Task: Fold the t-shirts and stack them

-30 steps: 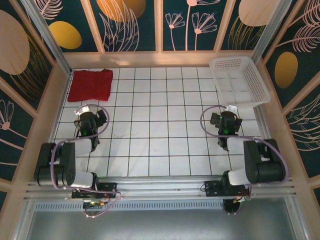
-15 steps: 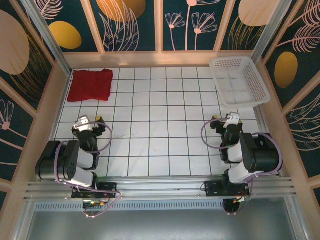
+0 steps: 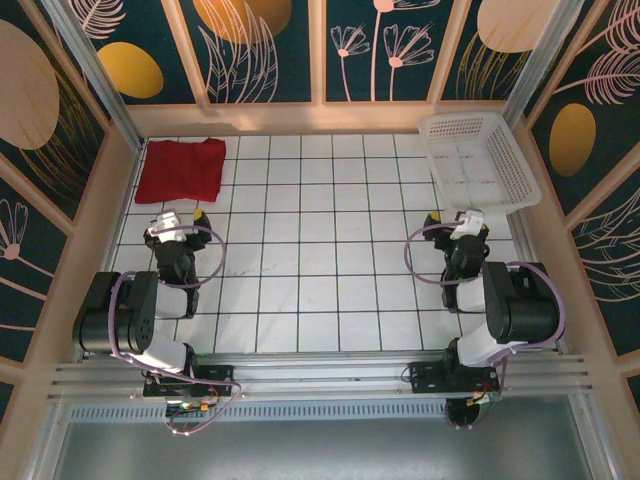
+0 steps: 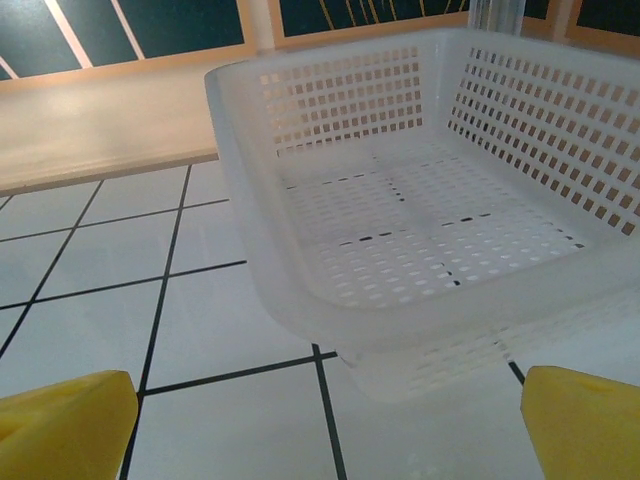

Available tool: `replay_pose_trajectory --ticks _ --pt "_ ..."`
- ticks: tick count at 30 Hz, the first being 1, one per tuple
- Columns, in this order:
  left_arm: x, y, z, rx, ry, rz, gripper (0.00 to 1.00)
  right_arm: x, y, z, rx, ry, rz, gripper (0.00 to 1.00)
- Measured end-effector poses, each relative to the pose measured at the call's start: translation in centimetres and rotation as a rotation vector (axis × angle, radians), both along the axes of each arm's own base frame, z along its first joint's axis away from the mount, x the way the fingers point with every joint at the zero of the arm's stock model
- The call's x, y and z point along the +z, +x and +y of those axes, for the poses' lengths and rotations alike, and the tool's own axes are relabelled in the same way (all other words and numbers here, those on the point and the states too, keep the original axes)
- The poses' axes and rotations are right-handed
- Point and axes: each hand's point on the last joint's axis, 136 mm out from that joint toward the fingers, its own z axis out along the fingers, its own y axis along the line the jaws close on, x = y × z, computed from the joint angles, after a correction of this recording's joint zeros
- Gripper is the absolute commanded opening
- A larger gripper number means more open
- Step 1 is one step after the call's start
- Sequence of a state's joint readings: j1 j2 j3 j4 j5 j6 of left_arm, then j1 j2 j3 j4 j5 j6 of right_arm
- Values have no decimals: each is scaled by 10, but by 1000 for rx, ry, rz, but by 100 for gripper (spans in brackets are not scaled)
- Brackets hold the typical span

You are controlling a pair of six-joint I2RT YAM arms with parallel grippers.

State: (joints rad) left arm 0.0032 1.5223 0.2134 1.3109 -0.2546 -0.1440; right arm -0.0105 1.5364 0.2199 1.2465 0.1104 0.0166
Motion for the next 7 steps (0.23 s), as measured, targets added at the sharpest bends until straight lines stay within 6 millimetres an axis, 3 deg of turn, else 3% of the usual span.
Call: replay_pose_trajectory --ticks 7 --pt "0 0 0 0 2 1 99 0 0 1 6 1 0 99"
